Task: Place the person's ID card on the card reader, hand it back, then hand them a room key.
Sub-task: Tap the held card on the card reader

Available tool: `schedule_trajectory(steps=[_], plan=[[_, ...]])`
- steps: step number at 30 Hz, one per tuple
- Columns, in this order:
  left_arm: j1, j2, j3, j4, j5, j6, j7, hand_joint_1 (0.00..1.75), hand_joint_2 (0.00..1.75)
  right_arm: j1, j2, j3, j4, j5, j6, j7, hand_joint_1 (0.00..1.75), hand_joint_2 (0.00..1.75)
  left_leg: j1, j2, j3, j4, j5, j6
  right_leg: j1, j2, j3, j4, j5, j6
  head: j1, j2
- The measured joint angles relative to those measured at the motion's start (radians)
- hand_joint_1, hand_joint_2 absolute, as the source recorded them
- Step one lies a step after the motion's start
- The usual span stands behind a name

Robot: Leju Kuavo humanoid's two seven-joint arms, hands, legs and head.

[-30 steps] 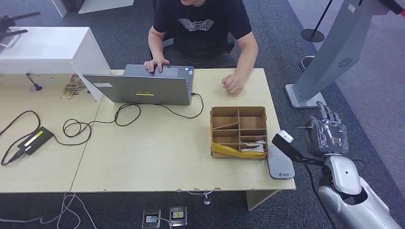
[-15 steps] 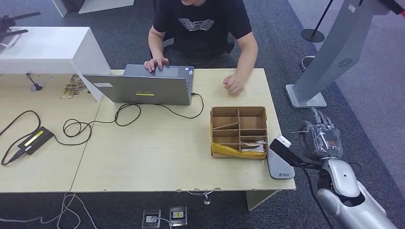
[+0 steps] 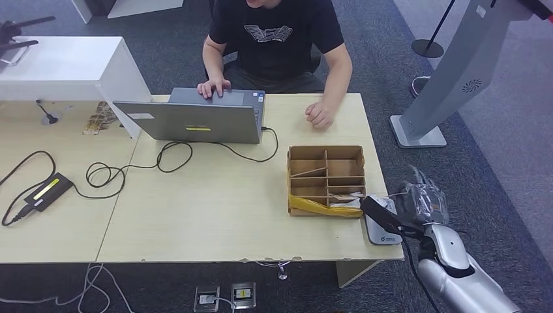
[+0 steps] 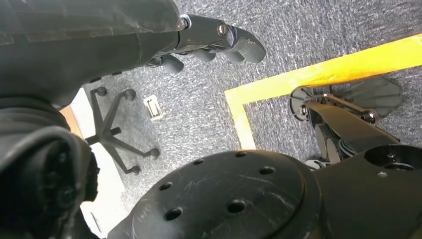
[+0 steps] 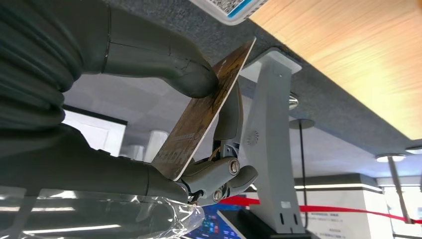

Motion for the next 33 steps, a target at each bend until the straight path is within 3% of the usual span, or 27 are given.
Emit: schedule_trajectory(steps=[12, 33], plan=[[0.0, 0.007, 0.0, 0.0, 0.003, 0.0, 0.0, 0.0, 0.0, -0.023, -0.044, 0.014, 0.052, -0.054, -0.022, 0.012, 1.75, 1.75, 0.0, 0.0, 0.0, 0.0, 0.0, 0.0, 0.0, 0.0, 0.0, 0.0, 0.0, 0.0, 0.0, 0.0], [0.0, 0.007, 0.0, 0.0, 0.004, 0.0, 0.0, 0.0, 0.0, 0.003, -0.021, 0.058, 0.08, -0.029, 0.008, -0.018, 1.75, 1.75, 0.0, 0.001, 0.001, 0.0, 0.0, 0.0, 0.0, 0.001, 0.001, 0.0, 0.0, 0.0, 0.0, 0.0]])
